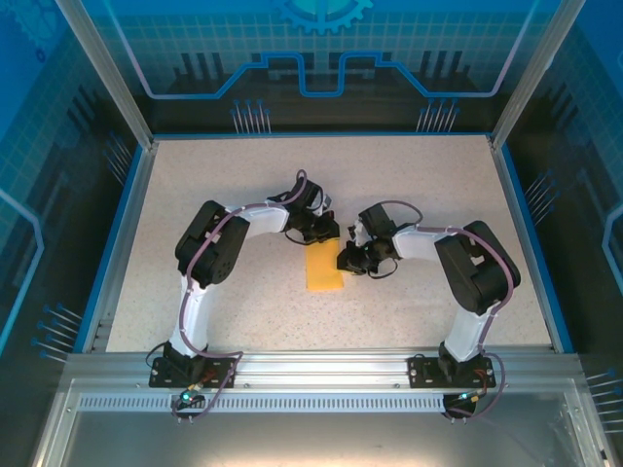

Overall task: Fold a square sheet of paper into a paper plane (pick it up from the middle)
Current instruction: First fold in half a square sheet of paper at the center of the table.

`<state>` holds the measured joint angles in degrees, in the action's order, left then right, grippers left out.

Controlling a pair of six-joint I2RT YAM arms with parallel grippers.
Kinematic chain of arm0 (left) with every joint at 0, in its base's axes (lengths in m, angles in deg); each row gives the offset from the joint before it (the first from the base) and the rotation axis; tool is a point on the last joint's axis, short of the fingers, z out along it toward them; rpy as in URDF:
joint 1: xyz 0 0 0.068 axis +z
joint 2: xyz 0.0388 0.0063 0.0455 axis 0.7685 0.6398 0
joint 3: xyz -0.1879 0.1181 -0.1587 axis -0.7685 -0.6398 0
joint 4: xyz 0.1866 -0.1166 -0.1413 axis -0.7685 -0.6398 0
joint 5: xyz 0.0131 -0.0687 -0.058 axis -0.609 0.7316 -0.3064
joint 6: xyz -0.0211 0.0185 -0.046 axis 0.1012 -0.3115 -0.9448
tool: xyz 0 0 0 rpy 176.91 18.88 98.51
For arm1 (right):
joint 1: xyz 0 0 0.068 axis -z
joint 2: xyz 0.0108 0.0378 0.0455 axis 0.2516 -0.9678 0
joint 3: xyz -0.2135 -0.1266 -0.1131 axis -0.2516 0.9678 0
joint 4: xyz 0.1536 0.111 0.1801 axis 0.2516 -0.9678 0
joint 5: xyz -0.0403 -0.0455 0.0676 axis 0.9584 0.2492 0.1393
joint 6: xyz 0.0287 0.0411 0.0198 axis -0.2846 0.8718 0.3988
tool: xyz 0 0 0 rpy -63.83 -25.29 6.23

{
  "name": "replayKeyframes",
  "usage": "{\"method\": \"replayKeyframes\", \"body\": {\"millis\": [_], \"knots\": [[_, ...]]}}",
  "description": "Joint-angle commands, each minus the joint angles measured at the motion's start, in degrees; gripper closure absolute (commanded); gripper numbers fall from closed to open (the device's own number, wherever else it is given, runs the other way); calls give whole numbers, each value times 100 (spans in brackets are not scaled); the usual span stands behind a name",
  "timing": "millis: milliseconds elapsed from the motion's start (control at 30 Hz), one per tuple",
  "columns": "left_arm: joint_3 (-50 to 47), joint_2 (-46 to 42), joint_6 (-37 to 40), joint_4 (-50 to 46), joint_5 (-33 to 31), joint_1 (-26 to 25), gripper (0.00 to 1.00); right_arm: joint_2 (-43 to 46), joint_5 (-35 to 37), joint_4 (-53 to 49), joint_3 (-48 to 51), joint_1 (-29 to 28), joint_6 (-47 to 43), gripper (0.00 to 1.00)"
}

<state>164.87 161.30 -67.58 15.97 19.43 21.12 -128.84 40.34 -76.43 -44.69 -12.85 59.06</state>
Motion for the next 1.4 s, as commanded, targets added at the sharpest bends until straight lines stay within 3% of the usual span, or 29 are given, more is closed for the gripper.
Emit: {"method": "replayKeyframes", "body": {"millis": [0,367,633,867,1133,1367], "knots": [[112,190,243,-324,-324,-15,100,-26,147,-751,138,-211,-192,87],[86,242,306,-360,-383,-13,100,526,-211,-920,877,-419,-241,87],[121,31,167,-232,-31,-14,100,1369,104,-654,458,-239,-85,84],[218,-303,-25,-36,277,-8,100,573,323,-276,-165,-97,111,85],[195,-277,31,-65,118,-7,99,-182,192,-14,-428,-106,220,86],[279,-66,219,-179,-93,80,100,-324,253,-212,-269,-90,163,87]]}}
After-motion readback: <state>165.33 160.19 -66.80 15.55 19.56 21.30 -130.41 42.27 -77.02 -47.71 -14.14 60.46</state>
